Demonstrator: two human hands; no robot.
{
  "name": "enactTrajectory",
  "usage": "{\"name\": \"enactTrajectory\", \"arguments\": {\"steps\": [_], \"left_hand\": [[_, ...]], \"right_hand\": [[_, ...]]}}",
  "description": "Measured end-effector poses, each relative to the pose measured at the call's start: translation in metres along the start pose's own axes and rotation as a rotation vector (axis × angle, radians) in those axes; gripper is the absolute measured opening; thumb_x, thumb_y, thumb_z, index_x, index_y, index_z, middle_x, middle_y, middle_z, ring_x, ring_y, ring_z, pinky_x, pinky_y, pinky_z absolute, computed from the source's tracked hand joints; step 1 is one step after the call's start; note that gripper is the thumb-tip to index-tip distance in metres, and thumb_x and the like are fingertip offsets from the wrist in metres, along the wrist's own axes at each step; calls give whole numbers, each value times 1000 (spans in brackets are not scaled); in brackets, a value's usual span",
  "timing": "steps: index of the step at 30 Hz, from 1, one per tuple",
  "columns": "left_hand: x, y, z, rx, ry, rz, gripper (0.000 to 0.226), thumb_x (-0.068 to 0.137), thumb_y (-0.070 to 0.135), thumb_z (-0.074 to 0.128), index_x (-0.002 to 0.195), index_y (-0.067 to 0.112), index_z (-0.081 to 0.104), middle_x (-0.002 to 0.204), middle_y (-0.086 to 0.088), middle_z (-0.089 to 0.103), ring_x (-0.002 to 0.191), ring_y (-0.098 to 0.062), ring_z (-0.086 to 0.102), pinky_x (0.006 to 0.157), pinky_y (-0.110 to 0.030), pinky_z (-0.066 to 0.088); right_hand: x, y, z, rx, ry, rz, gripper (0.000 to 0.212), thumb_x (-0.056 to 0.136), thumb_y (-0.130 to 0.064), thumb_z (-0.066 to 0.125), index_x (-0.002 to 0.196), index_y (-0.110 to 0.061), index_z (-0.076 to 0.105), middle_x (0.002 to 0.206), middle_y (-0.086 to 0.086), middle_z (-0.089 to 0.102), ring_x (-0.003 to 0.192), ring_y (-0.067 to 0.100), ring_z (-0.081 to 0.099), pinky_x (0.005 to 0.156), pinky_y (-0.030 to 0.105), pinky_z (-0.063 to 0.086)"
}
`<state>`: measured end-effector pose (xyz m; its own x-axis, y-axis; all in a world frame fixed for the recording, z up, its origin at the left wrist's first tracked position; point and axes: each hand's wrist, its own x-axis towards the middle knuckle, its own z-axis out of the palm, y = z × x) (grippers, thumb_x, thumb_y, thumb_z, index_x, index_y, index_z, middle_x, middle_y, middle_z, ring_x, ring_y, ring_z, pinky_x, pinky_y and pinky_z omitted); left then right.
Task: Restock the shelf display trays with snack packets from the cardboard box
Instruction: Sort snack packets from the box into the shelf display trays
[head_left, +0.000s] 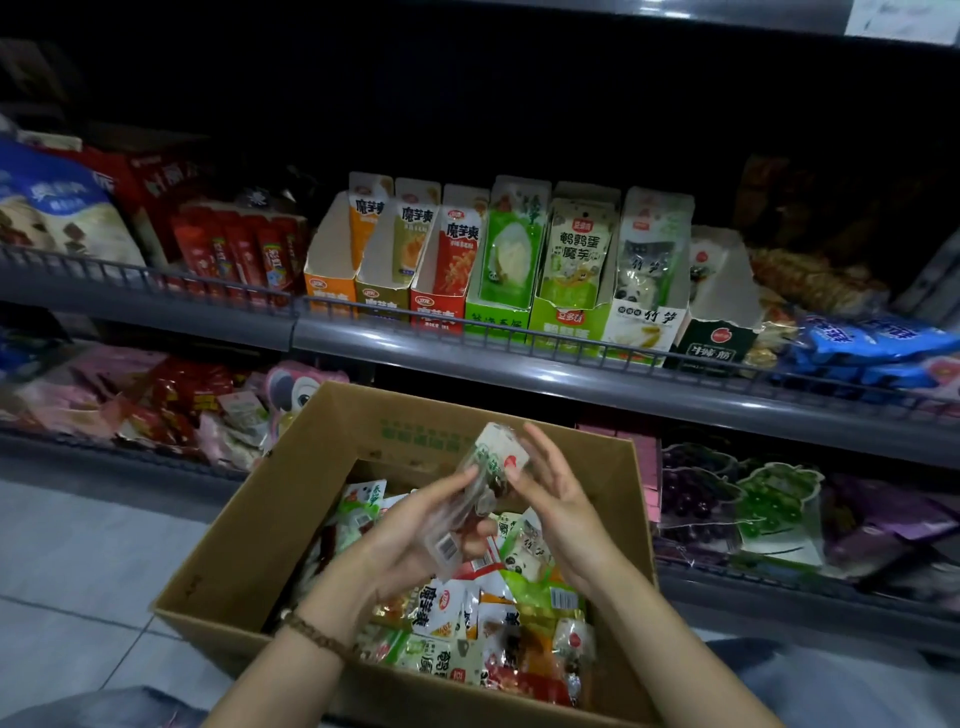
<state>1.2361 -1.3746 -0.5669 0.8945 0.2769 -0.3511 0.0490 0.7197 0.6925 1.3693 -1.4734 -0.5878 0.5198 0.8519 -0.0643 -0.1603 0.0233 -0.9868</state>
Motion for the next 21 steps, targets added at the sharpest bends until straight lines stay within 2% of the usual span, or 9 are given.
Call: {"name": "enactTrajectory", "arguments": {"steps": [2, 5, 7, 9, 12, 14, 16, 19, 21], "left_hand": [[1, 6, -1, -34, -118, -81, 49, 66, 31, 83, 103, 7, 61, 82, -10, 65, 67, -19, 53, 52, -23, 46], [7, 13, 1, 29, -217, -121, 62, 73, 34, 76, 124, 9, 52, 104, -17, 67, 75, -23, 59, 64, -29, 52], [12, 19, 5, 237, -200, -105, 60, 79, 42, 63, 130, 14, 50, 115, -14, 67, 95, -29, 65, 80, -35, 54], [17, 26, 16, 527, -190, -55, 52, 83, 42, 60, 129, 21, 50, 120, -8, 65, 108, -26, 64, 88, -40, 53], [31, 30, 32, 836, -83, 158, 33, 85, 22, 65, 117, 17, 57, 106, -5, 71, 93, -17, 69, 82, -35, 57], [42, 30, 41, 893, -85, 271, 25, 88, 18, 61, 112, 15, 58, 104, -8, 71, 91, -20, 70, 78, -34, 58], [55, 32, 51, 891, -112, 307, 26, 91, 18, 57, 116, 11, 56, 105, -11, 69, 91, -23, 69, 77, -35, 58], [73, 40, 75, 888, -157, 330, 25, 94, 12, 50, 119, 11, 52, 101, -5, 67, 83, -9, 68, 76, -26, 56], [85, 44, 93, 917, -186, 353, 23, 96, 12, 47, 119, 13, 51, 101, -3, 66, 81, -5, 67, 75, -23, 56]], "right_hand": [[4, -8, -8, 45, -83, 49, 60, 78, -24, 69, 132, -32, 46, 123, 0, 61, 101, 10, 62, 84, 24, 50], [9, -21, -15, 62, -119, 47, 51, 77, -18, 74, 124, -15, 54, 107, 11, 70, 83, 20, 69, 66, 25, 58], [11, -30, -21, 69, -32, 22, 45, 73, -17, 74, 115, -14, 59, 98, 12, 72, 75, 21, 70, 60, 27, 57], [15, -37, -29, 19, 69, -34, 36, 71, -17, 73, 106, -16, 62, 91, 9, 73, 73, 19, 70, 61, 28, 57], [21, -47, -41, -89, 184, -138, 27, 78, -10, 72, 103, -15, 64, 85, 2, 73, 74, 14, 68, 66, 25, 56], [23, -60, -47, -130, 210, -183, 29, 82, -7, 68, 110, -9, 63, 86, -1, 71, 72, 7, 66, 66, 19, 54], [24, -76, -61, -166, 170, -193, 34, 84, -5, 65, 117, -12, 59, 90, -5, 69, 72, 0, 65, 63, 14, 51], [26, -103, -91, -189, -1, -113, 56, 80, 1, 67, 128, -21, 50, 102, 0, 69, 86, 11, 70, 71, 26, 58], [29, -120, -110, -224, -26, -102, 62, 77, 6, 67, 130, -21, 48, 107, 5, 66, 88, 16, 70, 73, 32, 59]]}}
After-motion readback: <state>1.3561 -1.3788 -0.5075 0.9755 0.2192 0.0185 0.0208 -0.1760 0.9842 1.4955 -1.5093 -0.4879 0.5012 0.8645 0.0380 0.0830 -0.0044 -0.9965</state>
